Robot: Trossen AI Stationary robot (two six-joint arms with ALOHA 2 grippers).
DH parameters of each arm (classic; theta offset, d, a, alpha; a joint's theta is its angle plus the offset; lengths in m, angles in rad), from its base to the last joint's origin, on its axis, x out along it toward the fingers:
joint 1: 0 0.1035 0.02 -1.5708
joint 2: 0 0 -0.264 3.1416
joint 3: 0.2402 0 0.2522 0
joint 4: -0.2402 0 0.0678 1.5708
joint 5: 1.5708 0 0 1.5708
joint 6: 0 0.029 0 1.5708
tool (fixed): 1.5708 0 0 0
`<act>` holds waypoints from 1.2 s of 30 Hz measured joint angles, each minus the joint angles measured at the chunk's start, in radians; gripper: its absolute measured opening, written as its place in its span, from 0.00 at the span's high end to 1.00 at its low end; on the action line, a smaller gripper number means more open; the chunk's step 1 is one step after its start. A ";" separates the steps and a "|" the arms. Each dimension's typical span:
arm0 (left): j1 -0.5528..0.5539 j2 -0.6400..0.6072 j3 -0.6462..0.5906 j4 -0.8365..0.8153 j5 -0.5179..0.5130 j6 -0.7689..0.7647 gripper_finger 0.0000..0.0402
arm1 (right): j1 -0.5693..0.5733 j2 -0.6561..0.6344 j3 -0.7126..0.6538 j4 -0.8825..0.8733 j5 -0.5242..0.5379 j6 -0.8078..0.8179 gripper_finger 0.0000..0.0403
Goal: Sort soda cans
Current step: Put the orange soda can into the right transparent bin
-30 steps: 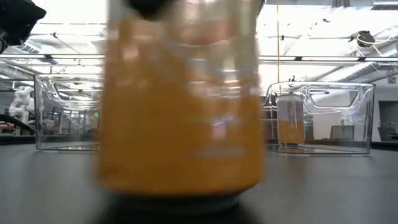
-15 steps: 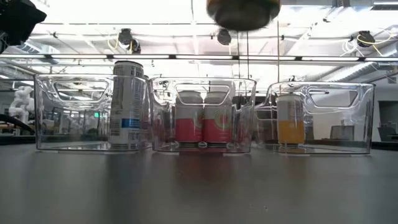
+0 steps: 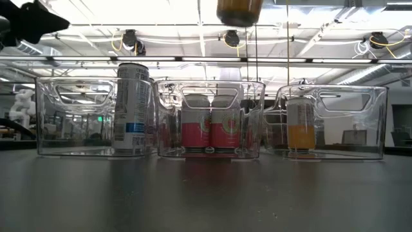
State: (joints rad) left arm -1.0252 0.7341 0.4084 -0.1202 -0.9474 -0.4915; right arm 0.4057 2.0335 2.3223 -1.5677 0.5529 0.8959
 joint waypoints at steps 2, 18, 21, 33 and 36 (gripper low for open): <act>0.021 0.000 0.000 0.001 0.000 0.001 0.04 | -0.039 0.000 -0.028 -0.005 -0.005 -0.058 0.31; 0.160 0.000 0.000 0.004 0.000 0.009 0.04 | -0.207 -0.422 -0.686 0.186 -0.054 -0.198 0.31; 0.181 0.000 0.000 0.003 0.000 0.009 0.04 | -0.236 -0.524 -0.868 0.341 -0.125 -0.192 0.31; 0.231 0.000 0.000 0.007 0.000 0.001 0.04 | -0.405 -0.564 -1.190 0.664 -0.248 -0.321 0.30; 0.241 0.000 0.000 0.007 0.000 0.000 0.04 | -0.468 -0.559 -1.229 0.711 -0.247 -0.360 0.30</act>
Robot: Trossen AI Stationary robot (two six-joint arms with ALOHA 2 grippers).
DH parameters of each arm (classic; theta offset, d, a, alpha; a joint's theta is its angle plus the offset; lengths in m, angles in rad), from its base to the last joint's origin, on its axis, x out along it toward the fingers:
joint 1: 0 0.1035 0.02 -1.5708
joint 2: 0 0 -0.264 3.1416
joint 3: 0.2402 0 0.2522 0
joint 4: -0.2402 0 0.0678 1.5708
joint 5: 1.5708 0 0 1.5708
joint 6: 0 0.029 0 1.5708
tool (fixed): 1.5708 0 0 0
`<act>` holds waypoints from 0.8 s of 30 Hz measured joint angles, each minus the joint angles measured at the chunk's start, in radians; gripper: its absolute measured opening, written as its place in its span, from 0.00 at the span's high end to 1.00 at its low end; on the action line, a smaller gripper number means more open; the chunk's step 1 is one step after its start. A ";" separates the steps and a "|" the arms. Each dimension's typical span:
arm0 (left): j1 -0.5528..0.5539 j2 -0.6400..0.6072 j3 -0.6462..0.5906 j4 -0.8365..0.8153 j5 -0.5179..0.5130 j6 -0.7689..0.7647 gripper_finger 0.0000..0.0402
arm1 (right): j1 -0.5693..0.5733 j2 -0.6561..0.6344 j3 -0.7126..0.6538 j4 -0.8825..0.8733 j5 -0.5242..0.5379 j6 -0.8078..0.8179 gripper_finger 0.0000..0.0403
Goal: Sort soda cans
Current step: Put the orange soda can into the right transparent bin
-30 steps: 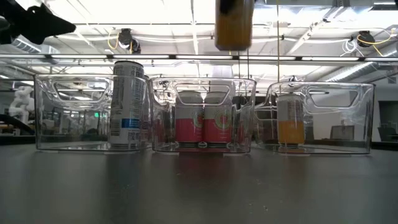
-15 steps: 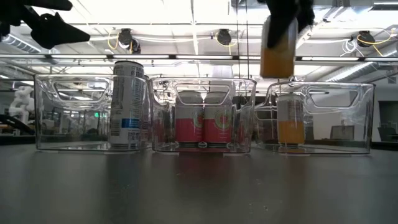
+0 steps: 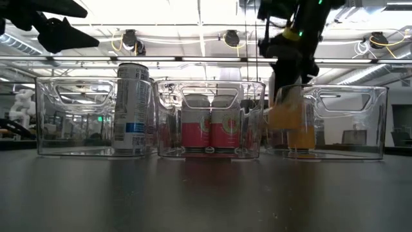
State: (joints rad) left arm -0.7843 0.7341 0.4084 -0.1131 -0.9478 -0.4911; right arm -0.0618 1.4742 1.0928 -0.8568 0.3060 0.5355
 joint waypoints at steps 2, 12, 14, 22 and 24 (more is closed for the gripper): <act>0.004 0.000 0.000 0.000 0.000 0.000 0.04 | -0.042 0.000 -0.019 0.039 -0.008 -0.026 0.30; 0.008 0.000 0.000 -0.001 0.000 0.000 0.04 | -0.188 0.023 -0.077 0.174 -0.111 -0.141 0.30; 0.008 0.000 0.000 0.000 0.000 0.000 0.04 | -0.202 0.037 -0.076 0.200 -0.121 -0.172 0.30; 0.008 0.000 0.000 0.000 0.000 0.000 0.04 | -0.213 0.078 -0.076 0.262 -0.121 -0.221 0.29; 0.008 0.000 0.000 -0.001 0.000 0.000 0.04 | -0.213 0.085 -0.082 0.250 -0.135 -0.228 0.28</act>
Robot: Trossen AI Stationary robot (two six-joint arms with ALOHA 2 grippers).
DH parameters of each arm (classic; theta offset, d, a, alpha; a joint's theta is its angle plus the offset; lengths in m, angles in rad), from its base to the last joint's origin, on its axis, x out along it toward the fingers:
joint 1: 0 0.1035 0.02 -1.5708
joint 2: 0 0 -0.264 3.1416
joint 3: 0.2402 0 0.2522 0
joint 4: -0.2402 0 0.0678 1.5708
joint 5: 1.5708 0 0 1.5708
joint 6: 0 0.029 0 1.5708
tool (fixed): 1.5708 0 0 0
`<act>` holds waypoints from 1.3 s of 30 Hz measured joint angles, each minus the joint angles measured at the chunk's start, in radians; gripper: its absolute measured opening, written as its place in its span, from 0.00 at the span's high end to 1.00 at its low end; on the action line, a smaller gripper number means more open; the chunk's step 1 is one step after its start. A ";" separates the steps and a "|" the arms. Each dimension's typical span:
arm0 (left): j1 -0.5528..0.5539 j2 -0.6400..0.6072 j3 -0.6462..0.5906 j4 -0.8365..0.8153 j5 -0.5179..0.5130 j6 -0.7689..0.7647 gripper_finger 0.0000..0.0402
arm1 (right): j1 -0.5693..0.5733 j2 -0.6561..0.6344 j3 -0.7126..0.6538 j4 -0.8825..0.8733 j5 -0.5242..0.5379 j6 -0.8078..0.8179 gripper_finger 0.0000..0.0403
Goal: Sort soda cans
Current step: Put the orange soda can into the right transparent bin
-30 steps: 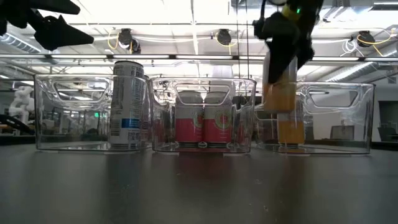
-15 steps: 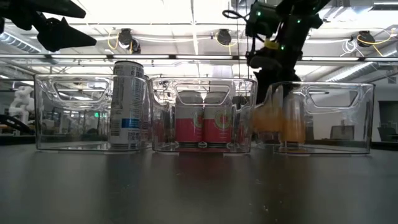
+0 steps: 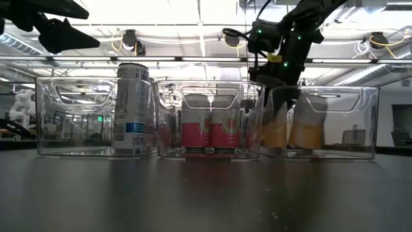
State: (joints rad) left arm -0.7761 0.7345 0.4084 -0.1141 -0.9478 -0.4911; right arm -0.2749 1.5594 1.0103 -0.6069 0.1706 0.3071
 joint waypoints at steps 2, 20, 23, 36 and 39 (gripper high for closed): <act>0.000 0.000 0.000 0.000 0.000 0.000 0.04 | -0.002 0.007 0.002 -0.002 0.000 -0.022 0.26; 0.000 0.000 0.000 0.000 -0.003 0.000 0.04 | -0.021 0.047 0.014 0.018 0.004 -0.094 0.20; 0.000 0.000 0.000 0.000 -0.003 0.000 0.04 | -0.021 0.047 0.014 0.016 0.006 -0.123 0.19; 0.000 0.000 0.000 0.000 -0.003 0.000 0.04 | -0.021 0.016 0.011 0.006 0.013 -0.140 0.19; 0.000 0.000 0.000 0.000 -0.003 0.000 0.04 | -0.021 0.015 0.011 0.009 0.013 -0.140 0.19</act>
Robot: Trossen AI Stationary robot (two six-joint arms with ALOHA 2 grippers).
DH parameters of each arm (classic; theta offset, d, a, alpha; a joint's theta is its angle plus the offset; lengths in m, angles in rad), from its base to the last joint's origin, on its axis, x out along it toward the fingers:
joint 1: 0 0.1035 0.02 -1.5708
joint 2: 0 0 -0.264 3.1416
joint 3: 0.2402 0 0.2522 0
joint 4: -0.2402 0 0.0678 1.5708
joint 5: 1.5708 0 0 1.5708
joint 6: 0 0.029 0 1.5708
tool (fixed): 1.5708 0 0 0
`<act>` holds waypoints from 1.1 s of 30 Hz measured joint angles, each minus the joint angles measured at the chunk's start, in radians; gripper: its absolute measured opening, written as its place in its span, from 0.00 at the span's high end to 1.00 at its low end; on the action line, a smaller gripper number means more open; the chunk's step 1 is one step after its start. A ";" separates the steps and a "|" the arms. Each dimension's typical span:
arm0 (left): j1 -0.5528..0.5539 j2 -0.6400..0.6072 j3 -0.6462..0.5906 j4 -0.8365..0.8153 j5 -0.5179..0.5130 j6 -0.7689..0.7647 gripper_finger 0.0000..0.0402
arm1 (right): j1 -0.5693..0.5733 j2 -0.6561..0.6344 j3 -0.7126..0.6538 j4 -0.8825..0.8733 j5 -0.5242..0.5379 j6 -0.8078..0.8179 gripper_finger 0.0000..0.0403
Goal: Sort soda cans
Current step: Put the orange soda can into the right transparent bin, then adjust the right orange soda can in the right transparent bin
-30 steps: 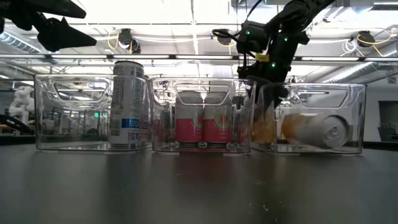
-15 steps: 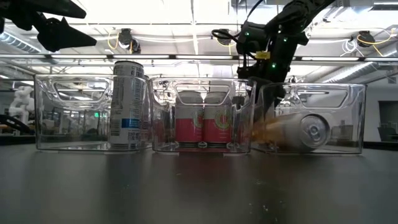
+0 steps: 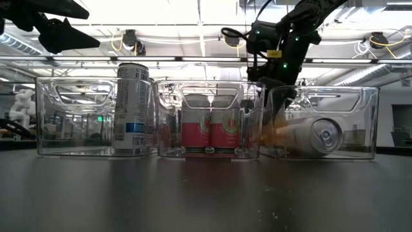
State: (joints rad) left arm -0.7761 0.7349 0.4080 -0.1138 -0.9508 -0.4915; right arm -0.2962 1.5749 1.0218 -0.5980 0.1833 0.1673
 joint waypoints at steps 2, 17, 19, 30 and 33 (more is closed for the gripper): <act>0.000 0.000 0.000 0.000 0.000 0.000 0.04 | 0.000 0.000 0.000 0.000 0.000 -0.003 0.19; 0.000 0.000 0.000 0.000 0.000 0.000 0.04 | 0.000 -0.001 0.000 0.026 0.000 -0.056 0.17; 0.000 0.000 0.000 0.000 0.000 0.000 0.04 | 0.000 -0.002 0.001 0.028 0.002 -0.056 0.14; 0.000 0.000 0.000 0.000 0.000 0.000 0.04 | 0.000 -0.018 0.002 -0.006 0.004 -0.086 0.04; 0.000 0.000 0.000 0.000 0.000 0.000 0.04 | 0.000 -0.039 0.002 -0.028 0.007 -0.100 0.04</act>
State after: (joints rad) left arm -0.7763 0.7345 0.4081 -0.1141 -0.9508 -0.4915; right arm -0.2958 1.5361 1.0233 -0.6256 0.1907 0.0676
